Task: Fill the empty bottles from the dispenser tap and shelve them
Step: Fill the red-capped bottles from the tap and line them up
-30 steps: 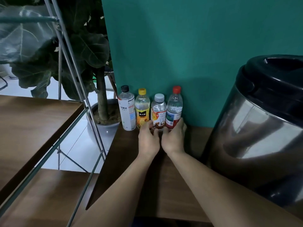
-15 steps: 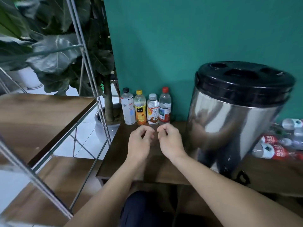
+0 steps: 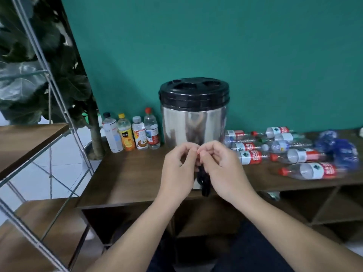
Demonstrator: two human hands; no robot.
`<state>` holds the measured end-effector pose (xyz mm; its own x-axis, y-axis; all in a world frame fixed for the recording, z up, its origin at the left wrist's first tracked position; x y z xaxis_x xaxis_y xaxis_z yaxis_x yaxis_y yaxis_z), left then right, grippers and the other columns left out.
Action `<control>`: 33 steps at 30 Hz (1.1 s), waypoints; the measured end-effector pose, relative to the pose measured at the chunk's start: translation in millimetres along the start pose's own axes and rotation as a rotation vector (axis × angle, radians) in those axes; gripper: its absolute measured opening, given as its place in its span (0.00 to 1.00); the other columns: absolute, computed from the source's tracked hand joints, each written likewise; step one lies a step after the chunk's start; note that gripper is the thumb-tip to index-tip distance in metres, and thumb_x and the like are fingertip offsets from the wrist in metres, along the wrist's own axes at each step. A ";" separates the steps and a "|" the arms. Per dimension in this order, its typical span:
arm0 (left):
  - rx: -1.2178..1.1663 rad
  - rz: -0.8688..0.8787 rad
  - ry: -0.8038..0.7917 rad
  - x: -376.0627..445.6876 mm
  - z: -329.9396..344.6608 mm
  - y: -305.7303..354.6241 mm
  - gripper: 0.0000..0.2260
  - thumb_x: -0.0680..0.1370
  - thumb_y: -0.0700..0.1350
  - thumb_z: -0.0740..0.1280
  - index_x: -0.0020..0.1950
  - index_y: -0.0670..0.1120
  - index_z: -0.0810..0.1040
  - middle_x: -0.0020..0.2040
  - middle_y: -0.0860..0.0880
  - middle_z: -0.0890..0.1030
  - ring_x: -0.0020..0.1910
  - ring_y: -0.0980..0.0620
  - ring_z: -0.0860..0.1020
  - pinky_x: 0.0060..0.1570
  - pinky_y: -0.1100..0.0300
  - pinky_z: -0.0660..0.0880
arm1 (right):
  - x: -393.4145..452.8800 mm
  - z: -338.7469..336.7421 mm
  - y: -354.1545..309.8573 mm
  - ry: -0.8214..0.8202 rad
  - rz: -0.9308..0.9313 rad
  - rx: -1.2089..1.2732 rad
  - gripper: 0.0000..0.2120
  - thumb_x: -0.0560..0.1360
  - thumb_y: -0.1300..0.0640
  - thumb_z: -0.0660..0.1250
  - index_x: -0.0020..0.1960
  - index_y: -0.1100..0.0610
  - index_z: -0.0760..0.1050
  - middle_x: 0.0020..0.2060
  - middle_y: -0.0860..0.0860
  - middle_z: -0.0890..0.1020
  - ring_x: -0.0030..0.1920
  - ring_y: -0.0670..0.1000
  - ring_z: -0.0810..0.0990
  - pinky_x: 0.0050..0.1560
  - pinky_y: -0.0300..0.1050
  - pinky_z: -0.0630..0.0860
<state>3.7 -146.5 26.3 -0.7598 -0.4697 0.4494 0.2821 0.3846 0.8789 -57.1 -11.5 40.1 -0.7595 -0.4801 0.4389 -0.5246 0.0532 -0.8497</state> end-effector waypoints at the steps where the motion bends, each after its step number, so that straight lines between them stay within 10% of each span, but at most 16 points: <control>1: 0.003 0.012 -0.025 1.9 18.2 5.2 0.12 0.90 0.42 0.66 0.52 0.50 0.86 0.44 0.51 0.86 0.43 0.50 0.84 0.45 0.51 0.82 | -0.8 -17.1 3.7 0.016 0.010 -0.006 0.08 0.88 0.55 0.66 0.53 0.47 0.81 0.45 0.45 0.85 0.47 0.48 0.85 0.52 0.52 0.84; 10: -0.095 -0.351 -0.053 24.9 183.7 -39.5 0.10 0.91 0.45 0.62 0.64 0.54 0.83 0.58 0.57 0.85 0.57 0.58 0.82 0.62 0.57 0.81 | 34.1 -128.8 122.0 0.025 0.129 -0.290 0.08 0.87 0.59 0.67 0.56 0.47 0.82 0.50 0.42 0.85 0.53 0.40 0.83 0.58 0.45 0.82; 16: -0.134 -0.681 0.058 22.3 234.4 -109.9 0.08 0.90 0.49 0.66 0.69 0.56 0.77 0.57 0.61 0.77 0.58 0.58 0.78 0.57 0.60 0.74 | 72.1 -161.3 205.4 -0.173 0.142 -0.738 0.27 0.82 0.55 0.75 0.79 0.47 0.72 0.76 0.46 0.76 0.76 0.50 0.75 0.80 0.58 0.72; 23: -0.097 -0.700 0.073 26.4 244.7 -156.1 0.12 0.88 0.50 0.70 0.71 0.54 0.76 0.60 0.59 0.80 0.59 0.58 0.80 0.65 0.57 0.75 | 100.8 -164.6 247.0 -0.311 0.070 -0.968 0.36 0.81 0.52 0.76 0.85 0.48 0.64 0.83 0.48 0.69 0.83 0.54 0.65 0.86 0.58 0.53; 33: -0.265 -0.747 0.094 32.9 250.0 -173.8 0.21 0.84 0.56 0.74 0.75 0.51 0.77 0.63 0.53 0.86 0.63 0.54 0.85 0.73 0.48 0.80 | 99.1 -160.4 253.8 -0.262 -0.087 -1.069 0.36 0.82 0.51 0.76 0.85 0.53 0.65 0.80 0.52 0.72 0.80 0.56 0.69 0.83 0.54 0.62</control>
<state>-216.8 -30.1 -151.6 -0.7539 -0.5980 -0.2720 -0.1435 -0.2541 0.9565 -327.2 94.9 -85.1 -0.6652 -0.6831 0.3016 -0.7304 0.6791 -0.0728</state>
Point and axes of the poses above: each hand's wrist, its own x-axis towards the middle knuckle, its own z-axis out of the palm, y = z × x, the point moved 5 cm from there along x, towards the middle knuckle
